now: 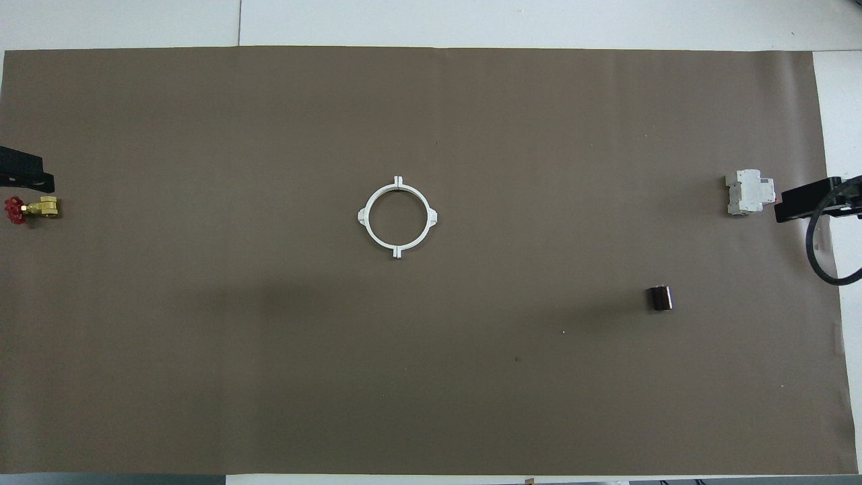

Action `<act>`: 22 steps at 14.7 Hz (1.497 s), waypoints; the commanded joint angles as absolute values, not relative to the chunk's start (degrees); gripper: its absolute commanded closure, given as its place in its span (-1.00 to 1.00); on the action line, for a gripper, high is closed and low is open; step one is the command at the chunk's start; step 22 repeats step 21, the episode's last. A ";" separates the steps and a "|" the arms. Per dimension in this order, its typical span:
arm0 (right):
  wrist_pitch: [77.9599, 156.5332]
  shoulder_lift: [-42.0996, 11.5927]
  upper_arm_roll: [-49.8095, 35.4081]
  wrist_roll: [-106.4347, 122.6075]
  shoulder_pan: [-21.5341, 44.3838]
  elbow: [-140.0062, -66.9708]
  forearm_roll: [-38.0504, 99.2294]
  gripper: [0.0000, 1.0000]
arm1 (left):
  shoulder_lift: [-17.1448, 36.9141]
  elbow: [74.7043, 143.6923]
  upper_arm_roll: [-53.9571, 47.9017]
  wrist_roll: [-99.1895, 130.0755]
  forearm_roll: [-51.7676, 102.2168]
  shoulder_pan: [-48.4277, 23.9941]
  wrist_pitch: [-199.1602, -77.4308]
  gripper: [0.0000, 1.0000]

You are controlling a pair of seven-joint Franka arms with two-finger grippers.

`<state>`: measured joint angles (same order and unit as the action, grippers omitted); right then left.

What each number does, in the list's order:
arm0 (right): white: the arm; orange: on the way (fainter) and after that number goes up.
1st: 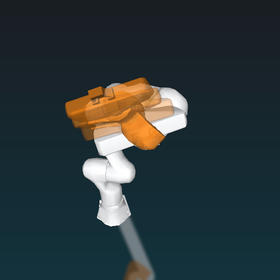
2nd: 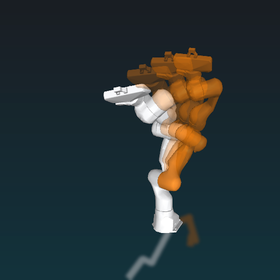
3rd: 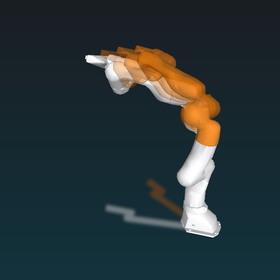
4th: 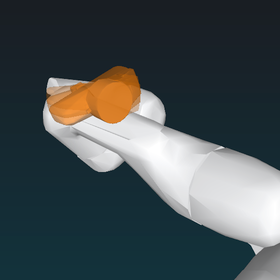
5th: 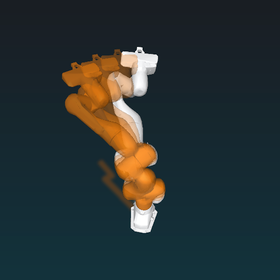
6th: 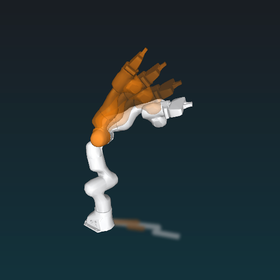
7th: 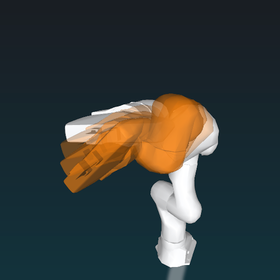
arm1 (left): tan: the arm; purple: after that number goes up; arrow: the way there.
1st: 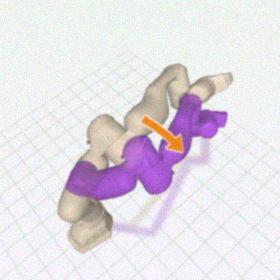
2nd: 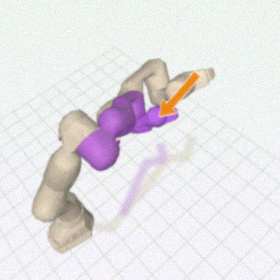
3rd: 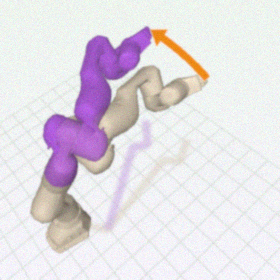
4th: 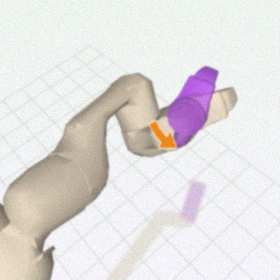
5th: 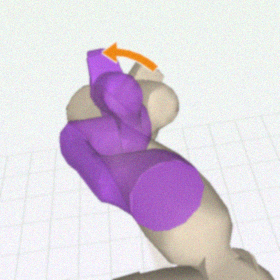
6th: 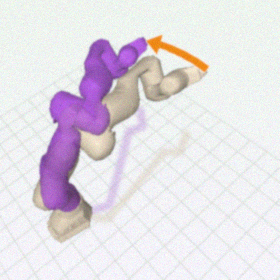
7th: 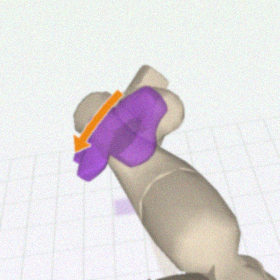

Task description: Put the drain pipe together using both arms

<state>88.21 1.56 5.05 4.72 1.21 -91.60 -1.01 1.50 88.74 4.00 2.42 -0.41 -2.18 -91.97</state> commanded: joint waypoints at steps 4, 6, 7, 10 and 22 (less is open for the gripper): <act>88.24 2.02 5.01 6.06 1.23 -91.93 -0.18 -1.00 | 1.06 90.17 4.13 -0.79 0.35 -1.14 -90.88 -1.00; 88.16 2.11 5.01 6.06 1.23 -91.93 -0.18 -1.00 | 0.79 90.79 4.04 -0.88 0.26 -1.14 -91.40 -1.00; 88.15 2.11 5.01 6.06 1.14 -91.93 -0.18 -1.00 | 0.79 90.97 4.04 -0.79 0.26 -1.14 -92.19 -1.00; 88.33 2.02 5.01 6.06 1.23 -91.93 -0.18 -1.00 | 0.44 91.76 4.04 -0.70 0.09 -1.14 -92.90 -1.00; 88.33 2.02 4.83 5.80 1.32 -91.93 -0.09 -1.00 | 0.26 92.11 3.96 -0.35 0.09 -1.23 -92.81 -1.00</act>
